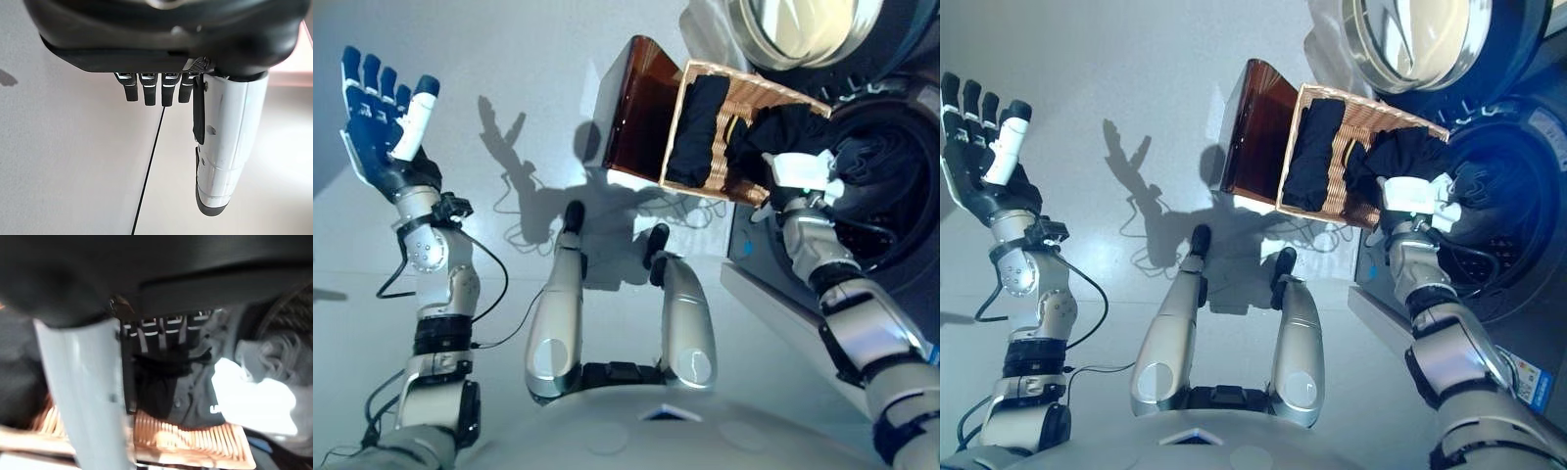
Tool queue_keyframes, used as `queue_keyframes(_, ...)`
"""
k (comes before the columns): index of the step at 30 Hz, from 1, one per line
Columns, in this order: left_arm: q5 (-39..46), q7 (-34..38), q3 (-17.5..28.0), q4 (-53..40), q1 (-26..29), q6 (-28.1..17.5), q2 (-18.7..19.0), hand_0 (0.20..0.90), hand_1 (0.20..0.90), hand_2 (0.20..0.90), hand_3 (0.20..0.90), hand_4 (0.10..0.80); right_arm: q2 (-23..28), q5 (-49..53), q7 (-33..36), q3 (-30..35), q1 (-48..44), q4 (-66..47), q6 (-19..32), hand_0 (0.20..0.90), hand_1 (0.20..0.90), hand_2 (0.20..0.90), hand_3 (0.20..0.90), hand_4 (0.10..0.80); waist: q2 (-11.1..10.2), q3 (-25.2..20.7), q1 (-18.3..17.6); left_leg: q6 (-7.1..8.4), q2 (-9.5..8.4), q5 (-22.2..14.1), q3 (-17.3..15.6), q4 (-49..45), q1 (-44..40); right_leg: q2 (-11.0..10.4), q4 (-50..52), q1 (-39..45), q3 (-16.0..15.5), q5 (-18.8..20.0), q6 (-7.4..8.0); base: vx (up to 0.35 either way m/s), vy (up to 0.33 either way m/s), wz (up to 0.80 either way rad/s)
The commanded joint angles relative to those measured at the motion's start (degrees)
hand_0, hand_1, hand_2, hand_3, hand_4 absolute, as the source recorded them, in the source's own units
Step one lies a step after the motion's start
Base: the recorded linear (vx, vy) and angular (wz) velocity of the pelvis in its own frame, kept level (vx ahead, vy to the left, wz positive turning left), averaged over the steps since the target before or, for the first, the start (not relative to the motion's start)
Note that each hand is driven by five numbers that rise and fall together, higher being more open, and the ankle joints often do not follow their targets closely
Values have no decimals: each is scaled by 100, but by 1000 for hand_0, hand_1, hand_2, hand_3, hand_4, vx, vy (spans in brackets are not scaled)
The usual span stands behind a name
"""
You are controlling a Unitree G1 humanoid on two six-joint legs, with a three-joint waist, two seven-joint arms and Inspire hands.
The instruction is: Pick up the clothes and place them into the washing machine
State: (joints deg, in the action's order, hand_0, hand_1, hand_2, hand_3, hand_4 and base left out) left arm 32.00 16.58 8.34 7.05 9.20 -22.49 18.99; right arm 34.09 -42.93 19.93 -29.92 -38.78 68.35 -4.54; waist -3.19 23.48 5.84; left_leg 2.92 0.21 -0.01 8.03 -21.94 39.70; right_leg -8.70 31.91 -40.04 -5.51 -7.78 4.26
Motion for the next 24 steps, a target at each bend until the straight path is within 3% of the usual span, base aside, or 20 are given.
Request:
queue_keyframes(1,-301,23,124,-940,-109,-627,311,900,900,900,900,800,765,88,379,-268,-261,355,-358,900,900,900,900,800,245,-494,16,49,-113,-732,-140,-712,205,173,-117,-201,-84,109,68,0,0,0)
queue_keyframes(5,-348,46,89,-1106,-154,-594,373,900,900,900,900,800,1025,218,428,-425,-649,665,-405,900,900,900,900,800,311,-426,84,25,-145,-714,-142,-737,368,168,-65,-388,-62,108,60,17,-6,0)
queue_keyframes(6,-354,32,70,-1145,-184,-587,387,900,900,900,900,800,1058,230,422,-486,-716,732,-406,900,900,900,900,800,335,-429,95,32,-144,-902,-126,-769,323,181,11,-373,-23,-79,92,-3,-3,4)
queue_keyframes(7,-366,29,72,-1203,-202,-584,400,900,900,900,900,800,1097,241,413,-556,-831,826,-416,900,900,900,900,800,360,-373,102,21,-167,-715,-156,-735,428,157,-16,-466,-45,91,55,105,-18,7)
queue_keyframes(9,-382,30,52,-1277,-193,-582,423,900,900,900,900,800,1170,279,435,-646,-1009,944,-429,900,900,900,900,800,404,-363,127,26,-182,-892,-126,-745,433,164,68,-509,-15,-103,79,48,-19,11)
queue_keyframes(24,-654,225,82,-1938,-233,-640,451,900,900,900,900,800,1706,396,501,-1128,-1936,1303,-504,900,900,900,900,800,792,-175,246,58,-359,-636,-144,-505,1145,-23,387,-1377,53,-142,86,3,5,6)
